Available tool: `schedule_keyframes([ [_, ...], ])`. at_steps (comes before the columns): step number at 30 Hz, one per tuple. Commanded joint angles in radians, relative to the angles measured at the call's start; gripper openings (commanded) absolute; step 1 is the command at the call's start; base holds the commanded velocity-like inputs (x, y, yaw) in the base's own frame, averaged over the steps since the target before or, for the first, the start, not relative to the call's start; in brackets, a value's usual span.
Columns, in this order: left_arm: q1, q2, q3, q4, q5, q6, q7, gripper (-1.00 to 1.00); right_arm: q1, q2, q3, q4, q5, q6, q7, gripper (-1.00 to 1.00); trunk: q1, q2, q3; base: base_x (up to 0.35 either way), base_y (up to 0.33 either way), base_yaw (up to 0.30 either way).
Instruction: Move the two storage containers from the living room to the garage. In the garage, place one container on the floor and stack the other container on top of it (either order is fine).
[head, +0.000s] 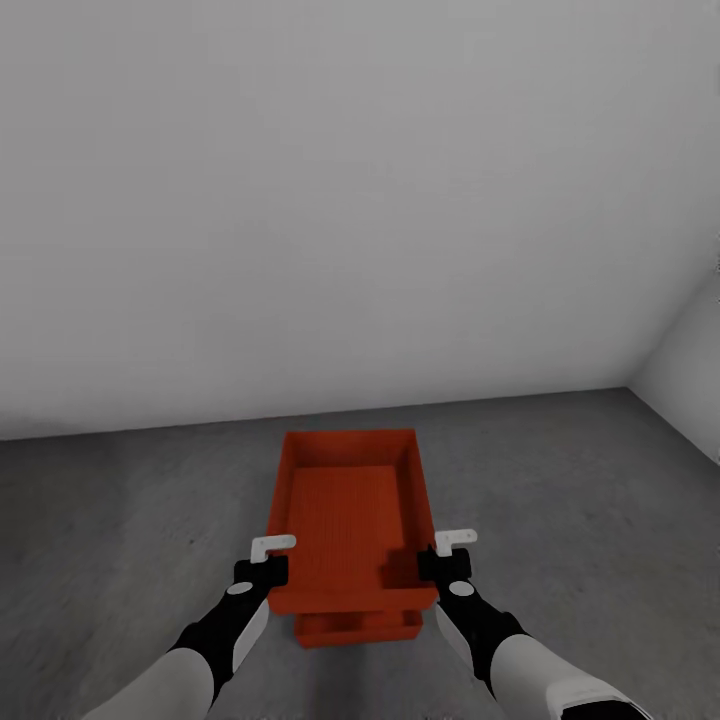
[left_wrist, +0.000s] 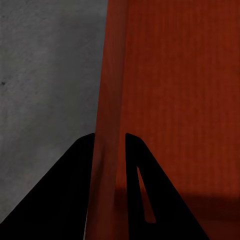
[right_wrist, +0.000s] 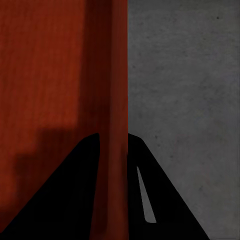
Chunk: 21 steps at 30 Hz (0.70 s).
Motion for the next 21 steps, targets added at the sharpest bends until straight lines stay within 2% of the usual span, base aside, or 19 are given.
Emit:
schedule_keyframes([
  [1,-0.001,0.031,0.012,-0.004,-0.013,-0.046,0.017,-1.0,0.0,-0.007,-0.012,0.004,-0.003,-0.002,-0.009,-1.0,0.0,-0.001,-0.001,-0.024,0.0,0.0],
  [4,-0.001,0.031,0.012,-0.004,-0.014,-0.046,0.017,-1.0,0.0,-0.006,-0.012,0.004,-0.003,-0.002,-0.009,-1.0,0.0,-0.001,-0.001,-0.013,0.0,0.01],
  [13,-0.001,0.031,0.012,-0.004,-0.014,-0.046,0.017,-1.0,-0.001,-0.01,-0.012,0.004,-0.003,-0.002,-0.009,-1.0,0.0,-0.001,-0.001,-0.001,0.0,0.206],
  [21,-0.001,0.031,0.012,-0.001,-0.014,-0.046,0.016,-1.0,-0.001,-0.011,-0.012,0.004,-0.003,-0.002,-0.009,-1.0,0.0,-0.001,-0.001,0.0,0.0,0.022],
])
